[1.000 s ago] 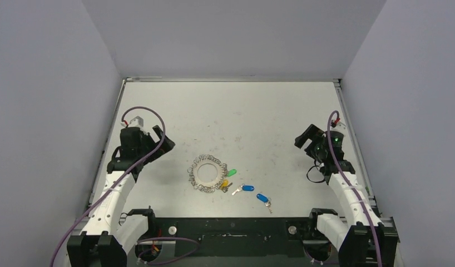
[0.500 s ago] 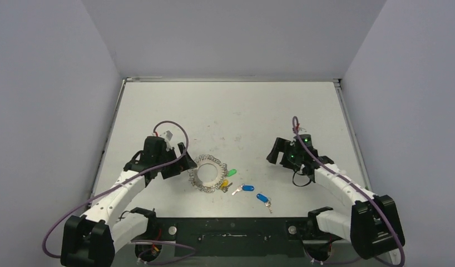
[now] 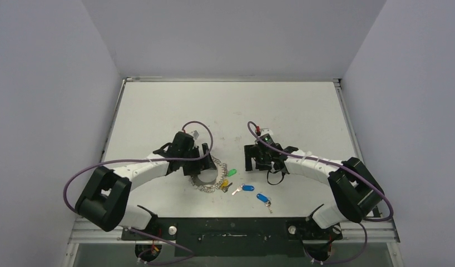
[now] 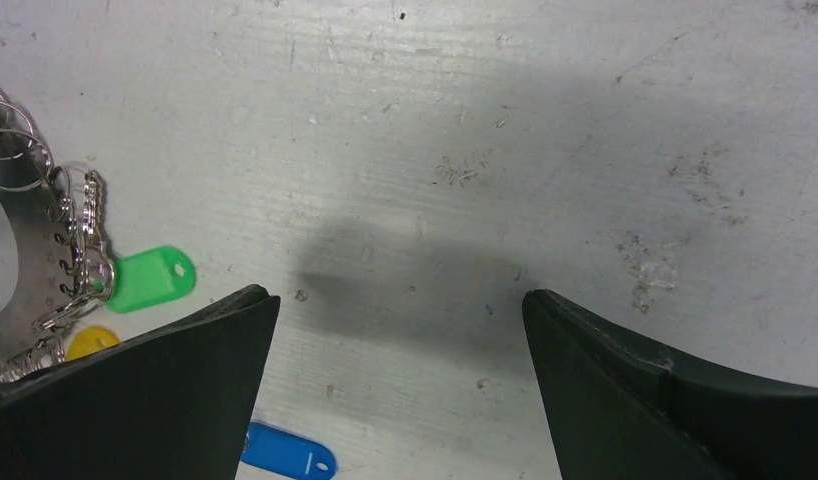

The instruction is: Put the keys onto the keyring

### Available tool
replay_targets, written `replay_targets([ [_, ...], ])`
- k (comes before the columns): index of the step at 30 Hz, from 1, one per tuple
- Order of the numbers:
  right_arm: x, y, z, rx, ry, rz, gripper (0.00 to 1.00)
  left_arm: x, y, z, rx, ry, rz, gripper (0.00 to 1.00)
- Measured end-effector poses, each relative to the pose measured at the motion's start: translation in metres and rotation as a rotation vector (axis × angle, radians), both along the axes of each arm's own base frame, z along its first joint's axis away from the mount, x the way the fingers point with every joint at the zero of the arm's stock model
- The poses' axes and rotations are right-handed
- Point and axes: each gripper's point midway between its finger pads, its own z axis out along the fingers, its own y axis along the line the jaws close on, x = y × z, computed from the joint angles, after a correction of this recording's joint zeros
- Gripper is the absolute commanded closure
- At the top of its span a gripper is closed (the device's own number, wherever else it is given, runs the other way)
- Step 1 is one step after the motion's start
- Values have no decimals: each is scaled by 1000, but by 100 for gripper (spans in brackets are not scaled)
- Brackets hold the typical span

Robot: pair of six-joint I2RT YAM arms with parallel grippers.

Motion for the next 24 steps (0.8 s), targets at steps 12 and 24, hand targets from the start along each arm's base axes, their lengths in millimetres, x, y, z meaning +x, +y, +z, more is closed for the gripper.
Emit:
replay_targets([
  [12,-5,-11,1,57,-18,-40,0,43,-52,-6,4,-56,-64,27],
  [24,-1,-38,25,213,-75,-110,4,39,-125,-3,-27,-112,-223,29],
])
